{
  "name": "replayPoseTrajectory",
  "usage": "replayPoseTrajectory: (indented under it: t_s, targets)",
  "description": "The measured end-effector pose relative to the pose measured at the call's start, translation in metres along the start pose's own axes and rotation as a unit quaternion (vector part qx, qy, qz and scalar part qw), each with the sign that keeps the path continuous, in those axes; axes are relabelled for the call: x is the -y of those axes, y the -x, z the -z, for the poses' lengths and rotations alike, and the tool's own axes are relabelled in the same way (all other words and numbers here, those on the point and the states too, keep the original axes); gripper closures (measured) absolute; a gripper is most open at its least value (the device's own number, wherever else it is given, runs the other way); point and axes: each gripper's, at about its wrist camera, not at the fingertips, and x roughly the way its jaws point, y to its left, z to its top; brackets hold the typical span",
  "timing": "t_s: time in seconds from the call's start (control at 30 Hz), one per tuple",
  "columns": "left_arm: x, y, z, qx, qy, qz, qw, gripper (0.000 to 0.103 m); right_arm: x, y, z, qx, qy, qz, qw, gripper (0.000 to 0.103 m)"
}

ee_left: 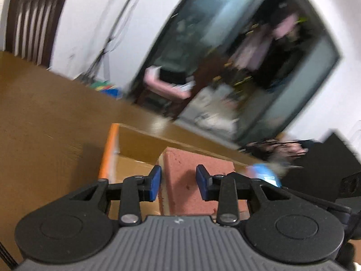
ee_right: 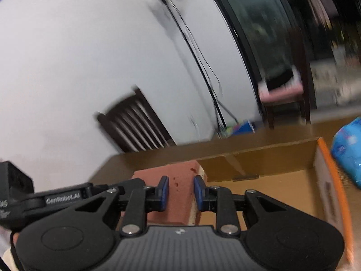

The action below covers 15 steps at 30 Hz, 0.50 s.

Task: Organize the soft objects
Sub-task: 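Carry the pink sponge into the cardboard box and open both grippers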

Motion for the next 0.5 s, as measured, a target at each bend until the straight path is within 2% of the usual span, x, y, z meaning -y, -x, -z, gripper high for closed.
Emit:
replayPoseTrajectory:
  t_s: [0.13,0.2,0.23,0.27,0.37,0.47,0.5]
  targets:
    - [-0.014,-0.058,-0.010,-0.024,-0.032,-0.067,0.9970,0.066,0.028,-0.080,-0.012,-0.044,-0.034,0.023,0.998,0.079]
    - [-0.008,-0.060,-0.018,-0.014,-0.061,-0.070,0.9956,0.039,0.034,-0.102,-0.013,-0.052,-0.033,0.028,0.998,0.079]
    - [-0.005,-0.059,-0.019,0.001,-0.078,-0.066,0.9948,0.033,0.035,-0.108,-0.011,-0.059,-0.038,0.019,0.997,0.079]
    - [-0.003,-0.058,-0.017,0.013,-0.090,-0.081,0.9925,0.028,0.039,-0.113,-0.010,-0.073,-0.055,0.009,0.996,0.079]
    - [0.001,-0.060,-0.014,0.000,-0.090,-0.085,0.9922,0.026,0.049,-0.116,-0.004,-0.079,-0.083,0.000,0.993,0.077]
    - [0.010,-0.060,-0.009,-0.005,-0.107,-0.096,0.9896,0.026,0.059,-0.108,-0.002,-0.066,-0.102,-0.006,0.993,0.066]
    - [0.013,-0.060,-0.007,-0.010,-0.112,-0.098,0.9889,0.024,0.059,-0.103,0.000,-0.060,-0.101,-0.003,0.993,0.066]
